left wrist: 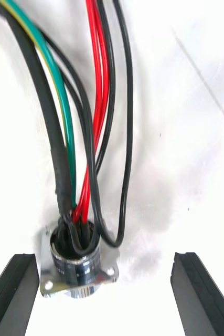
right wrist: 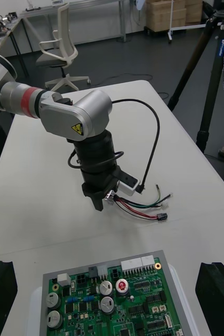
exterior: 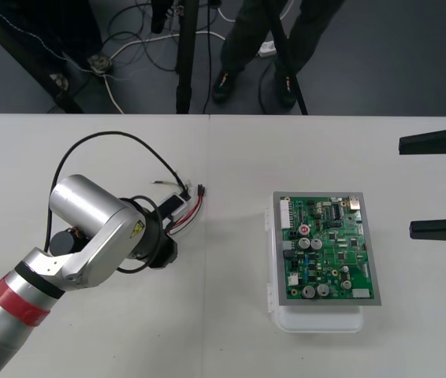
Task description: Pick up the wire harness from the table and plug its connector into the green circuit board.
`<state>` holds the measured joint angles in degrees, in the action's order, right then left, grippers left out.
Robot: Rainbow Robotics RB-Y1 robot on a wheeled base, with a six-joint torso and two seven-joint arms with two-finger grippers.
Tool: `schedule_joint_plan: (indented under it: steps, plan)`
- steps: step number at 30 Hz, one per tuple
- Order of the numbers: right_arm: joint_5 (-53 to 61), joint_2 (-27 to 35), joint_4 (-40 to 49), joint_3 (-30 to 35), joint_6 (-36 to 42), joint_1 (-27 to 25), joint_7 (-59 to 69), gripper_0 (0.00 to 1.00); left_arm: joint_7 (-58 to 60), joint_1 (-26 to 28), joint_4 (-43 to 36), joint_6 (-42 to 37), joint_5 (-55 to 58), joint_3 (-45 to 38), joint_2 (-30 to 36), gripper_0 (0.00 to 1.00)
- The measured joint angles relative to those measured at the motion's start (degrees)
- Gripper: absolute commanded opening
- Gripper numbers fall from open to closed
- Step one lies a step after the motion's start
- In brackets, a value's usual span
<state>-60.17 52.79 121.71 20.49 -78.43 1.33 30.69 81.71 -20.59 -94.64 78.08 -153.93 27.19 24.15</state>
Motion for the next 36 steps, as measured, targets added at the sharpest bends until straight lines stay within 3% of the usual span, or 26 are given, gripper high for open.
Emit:
schedule_joint_plan:
  steps: [27, 35, 36]
  plan:
    - [0.0, 0.0, 0.0, 0.0, 0.0, 0.0, 0.0, 1.00, -2.8, 0.0, 4.1, -7.5, -0.1, -0.3, -1.5, 0.74]
    - [0.0, 0.0, 0.0, 0.0, 0.0, 0.0, 0.0, 1.00, -4.1, 0.0, 4.5, -8.6, -0.1, -0.5, -1.5, 0.31]
    - [0.0, 0.0, 0.0, 0.0, 0.0, 0.0, 0.0, 1.00, -4.2, 0.0, 4.6, -8.7, -0.1, -0.6, -1.5, 0.29]
